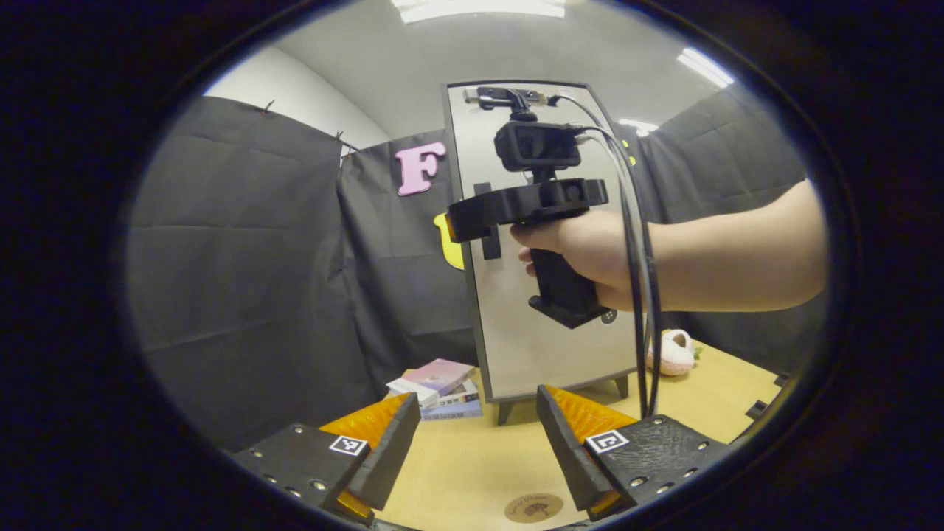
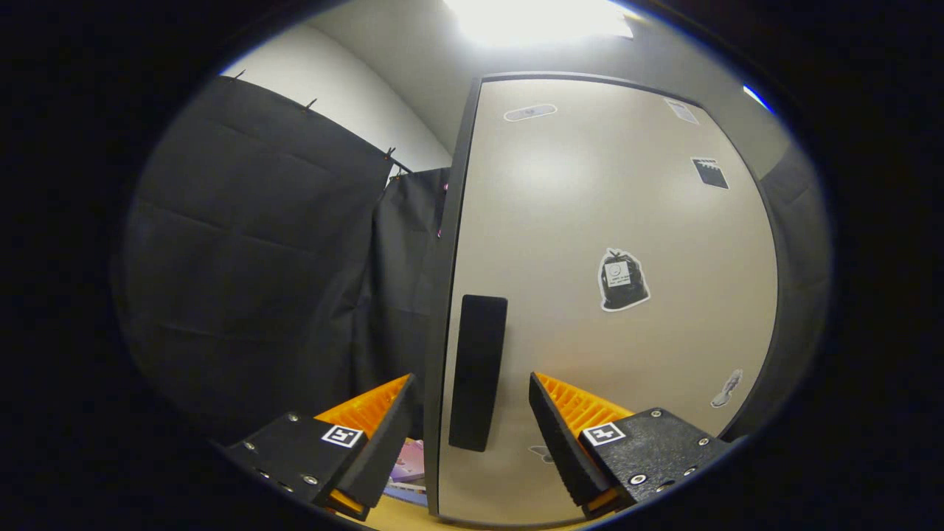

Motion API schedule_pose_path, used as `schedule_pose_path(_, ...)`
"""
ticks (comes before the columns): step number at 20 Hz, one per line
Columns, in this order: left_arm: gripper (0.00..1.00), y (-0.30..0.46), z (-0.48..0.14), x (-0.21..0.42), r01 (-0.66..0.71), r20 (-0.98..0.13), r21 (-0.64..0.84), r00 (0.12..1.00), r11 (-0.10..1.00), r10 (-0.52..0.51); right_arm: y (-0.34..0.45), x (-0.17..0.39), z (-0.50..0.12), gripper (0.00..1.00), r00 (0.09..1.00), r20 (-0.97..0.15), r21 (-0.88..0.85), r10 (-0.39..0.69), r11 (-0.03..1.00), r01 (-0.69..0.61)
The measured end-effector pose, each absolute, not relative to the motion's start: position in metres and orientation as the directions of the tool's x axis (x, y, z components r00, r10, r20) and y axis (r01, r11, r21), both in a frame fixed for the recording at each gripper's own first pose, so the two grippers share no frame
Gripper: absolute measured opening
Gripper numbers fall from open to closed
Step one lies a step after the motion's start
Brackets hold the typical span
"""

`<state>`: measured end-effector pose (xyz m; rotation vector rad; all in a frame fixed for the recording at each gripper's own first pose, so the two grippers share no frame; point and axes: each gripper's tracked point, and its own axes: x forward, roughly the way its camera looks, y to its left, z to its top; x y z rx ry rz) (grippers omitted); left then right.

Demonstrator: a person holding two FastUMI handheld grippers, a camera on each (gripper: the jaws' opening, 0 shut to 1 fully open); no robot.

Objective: Open the cabinet door with the right hand, grasp the bottle in the cabinet with the left hand and place it on the coaster, then close the cabinet door with the right hand.

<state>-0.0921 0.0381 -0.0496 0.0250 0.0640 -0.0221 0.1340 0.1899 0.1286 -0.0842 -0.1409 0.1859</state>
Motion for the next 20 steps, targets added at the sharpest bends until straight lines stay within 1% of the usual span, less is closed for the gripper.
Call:
schedule_pose_path(2, 0.96, 0.049, -0.050, -0.095, -0.010, -0.056, 0.017, 0.998, 1.000, 0.011, 0.179, 0.149, 0.124, 0.87, 0.987, 0.096, -0.066, 0.129, 0.990, -0.123)
schedule_pose_path(3, 0.87, 0.051, -0.052, -0.095, -0.015, -0.058, 0.009, 0.998, 1.000, 0.016, 0.182, 0.151, 0.126, 0.78, 0.985, 0.102, -0.042, 0.141, 0.990, -0.137)
schedule_pose_path(4, 0.91, 0.053, -0.055, -0.095, -0.025, -0.061, 0.004, 0.998, 1.000, 0.025, 0.188, 0.152, 0.127, 0.75, 0.981, 0.098, -0.041, 0.166, 0.986, -0.163)
schedule_pose_path(5, 0.96, 0.058, -0.056, -0.095, -0.037, -0.062, -0.002, 0.997, 0.999, 0.037, 0.195, 0.150, 0.126, 0.61, 0.977, 0.081, -0.060, 0.199, 0.979, -0.195)
schedule_pose_path(6, 0.91, 0.060, -0.060, -0.094, -0.040, -0.071, -0.015, 0.997, 0.999, 0.039, 0.194, 0.148, 0.126, 0.48, 0.979, 0.075, -0.077, 0.189, 0.980, -0.183)
schedule_pose_path(7, 0.91, 0.062, -0.061, -0.094, -0.047, -0.082, -0.035, 0.996, 0.998, 0.044, 0.195, 0.151, 0.125, 0.35, 0.981, 0.057, -0.073, 0.183, 0.981, -0.179)
schedule_pose_path(10, 0.91, 0.065, -0.052, -0.091, -0.031, -0.063, -0.067, 0.998, 0.997, 0.027, 0.196, 0.151, 0.124, 0.27, 0.979, 0.043, -0.050, 0.200, 0.979, -0.198)
schedule_pose_path(11, 0.87, 0.067, -0.052, -0.091, -0.031, -0.066, -0.068, 0.997, 0.997, 0.027, 0.196, 0.151, 0.124, 0.24, 0.976, 0.038, -0.061, 0.215, 0.975, -0.213)
schedule_pose_path(12, 0.91, 0.069, -0.053, -0.091, -0.034, -0.072, -0.072, 0.997, 0.997, 0.029, 0.196, 0.148, 0.124, 0.23, 0.972, 0.033, -0.068, 0.231, 0.971, -0.228)
schedule_pose_path(15, 0.92, 0.076, -0.058, -0.080, -0.045, -0.083, -0.098, 0.996, 0.994, 0.036, 0.196, 0.143, 0.122, 0.17, 0.958, 0.020, -0.072, 0.286, 0.956, -0.284)
schedule_pose_path(16, 0.96, 0.080, -0.060, -0.078, -0.048, -0.087, -0.105, 0.995, 0.993, 0.039, 0.197, 0.139, 0.123, 0.17, 0.952, 0.021, -0.078, 0.305, 0.950, -0.303)
schedule_pose_path(17, 0.92, 0.082, -0.058, -0.077, -0.049, -0.085, -0.106, 0.996, 0.993, 0.041, 0.197, 0.133, 0.123, 0.17, 0.945, 0.018, -0.083, 0.325, 0.943, -0.323)
schedule_pose_path(18, 0.92, 0.085, -0.056, -0.077, -0.052, -0.077, -0.101, 0.996, 0.994, 0.045, 0.198, 0.125, 0.124, 0.17, 0.938, 0.017, -0.083, 0.346, 0.935, -0.344)
schedule_pose_path(19, 0.96, 0.085, -0.054, -0.078, -0.052, -0.073, -0.094, 0.996, 0.994, 0.045, 0.198, 0.117, 0.125, 0.17, 0.931, 0.017, -0.079, 0.365, 0.929, -0.362)
schedule_pose_path(20, 0.91, 0.085, -0.055, -0.079, -0.052, -0.076, -0.085, 0.996, 0.995, 0.046, 0.199, 0.107, 0.126, 0.17, 0.922, 0.014, -0.077, 0.387, 0.920, -0.385)
